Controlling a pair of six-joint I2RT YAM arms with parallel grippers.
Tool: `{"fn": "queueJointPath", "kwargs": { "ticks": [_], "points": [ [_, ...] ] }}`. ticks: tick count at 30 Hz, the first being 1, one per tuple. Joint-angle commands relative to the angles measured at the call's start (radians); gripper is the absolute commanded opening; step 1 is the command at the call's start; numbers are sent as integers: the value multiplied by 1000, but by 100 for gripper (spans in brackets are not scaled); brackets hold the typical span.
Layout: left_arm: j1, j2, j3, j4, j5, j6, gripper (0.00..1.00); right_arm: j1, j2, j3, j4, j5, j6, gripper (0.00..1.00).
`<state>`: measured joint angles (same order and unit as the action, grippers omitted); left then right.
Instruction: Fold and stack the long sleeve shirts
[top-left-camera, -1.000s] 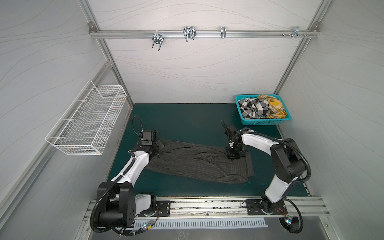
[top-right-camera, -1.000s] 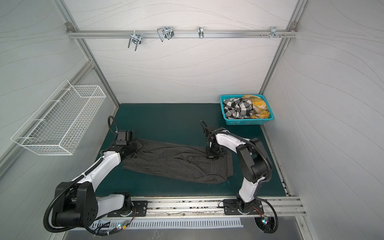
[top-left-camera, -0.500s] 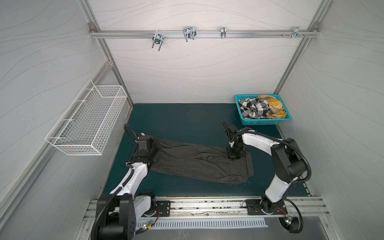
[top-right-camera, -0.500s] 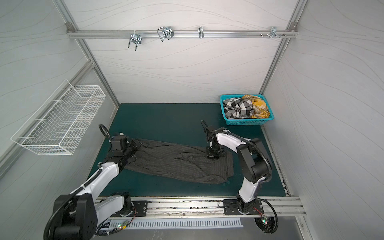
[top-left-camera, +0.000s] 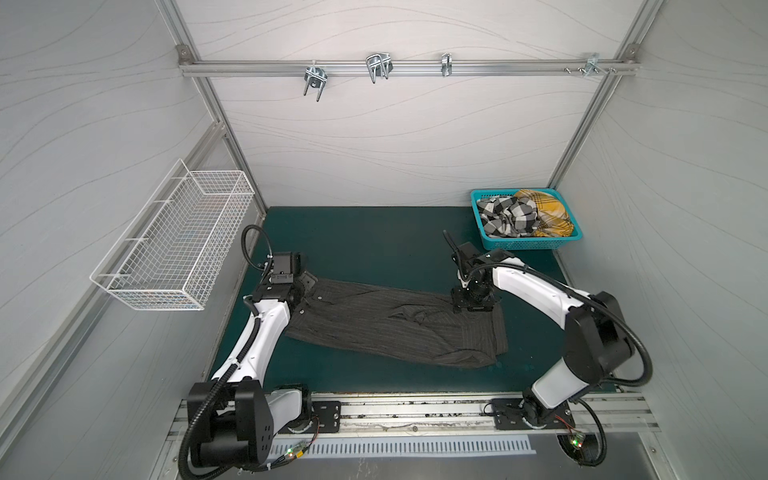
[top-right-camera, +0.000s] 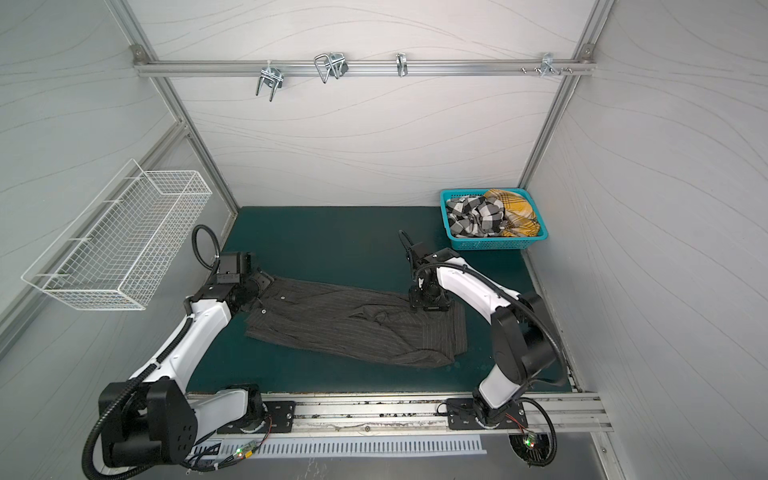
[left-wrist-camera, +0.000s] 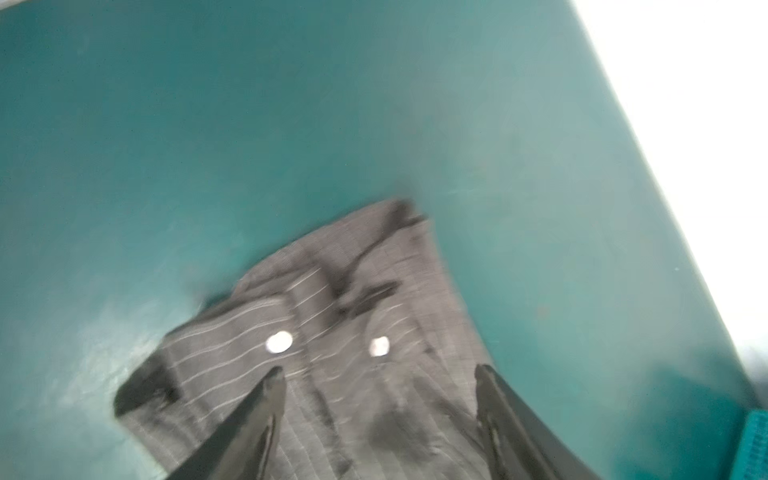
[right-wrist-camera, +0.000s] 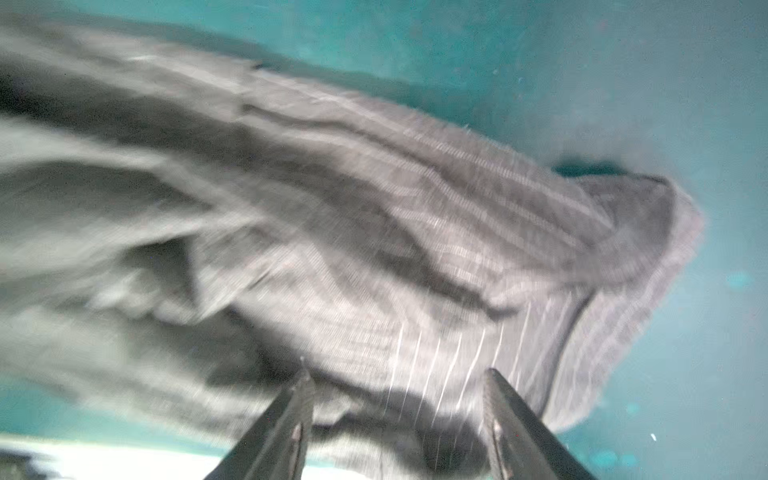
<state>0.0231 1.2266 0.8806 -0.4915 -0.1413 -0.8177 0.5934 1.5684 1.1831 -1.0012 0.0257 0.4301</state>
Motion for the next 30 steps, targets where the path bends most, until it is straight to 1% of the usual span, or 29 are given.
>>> {"fn": "queueJointPath", "kwargs": {
  "ticks": [1, 3, 5, 7, 8, 10, 14, 16, 18, 19, 21, 23, 26, 28, 29, 30],
  "points": [
    [-80, 128, 61, -70, 64, 26, 55, 65, -48, -37, -126, -6, 62, 61],
    [-117, 211, 69, -20, 147, 25, 48, 126, -72, -77, -128, -38, 104, 55],
    [-137, 308, 90, -4, 208, 13, 35, 175, -91, -122, -114, -98, 150, 53],
    [-138, 409, 112, -20, 236, -8, 20, 190, -111, -186, -55, -225, 197, 53],
    [-137, 440, 118, -23, 238, -15, 15, 190, -117, -219, -12, -282, 217, 53],
    [-126, 490, 124, -36, 225, -26, 11, 187, -103, -274, 82, -387, 259, 53],
    [-78, 559, 121, -69, 227, -41, 4, 182, 15, -262, 148, -426, 257, 49],
    [-30, 572, 94, -75, 223, -49, 0, 153, 97, -256, 202, -455, 251, 44],
    [8, 559, 63, -45, 254, -43, 0, 97, 190, -223, 219, -460, 231, 36],
    [17, 550, 62, -70, 231, -44, 0, 62, 234, -182, 215, -445, 216, 35],
    [25, 539, 73, -115, 184, -29, 0, 4, 315, -49, 167, -351, 177, 34],
    [32, 522, 71, -137, 184, -20, 0, -41, 425, 142, 104, -290, 125, 35],
    [26, 466, 33, -143, 197, -29, 0, -87, 608, 486, -8, -215, 57, 34],
    [-20, 403, -23, -130, 228, -53, 0, -95, 676, 686, -98, -177, 13, 35],
    [-62, 375, -43, -121, 245, -59, 0, -95, 676, 734, -121, -176, 0, 37],
    [-121, 340, -57, -119, 257, -58, 0, -92, 649, 753, -126, -184, -8, 40]
  ]
}}
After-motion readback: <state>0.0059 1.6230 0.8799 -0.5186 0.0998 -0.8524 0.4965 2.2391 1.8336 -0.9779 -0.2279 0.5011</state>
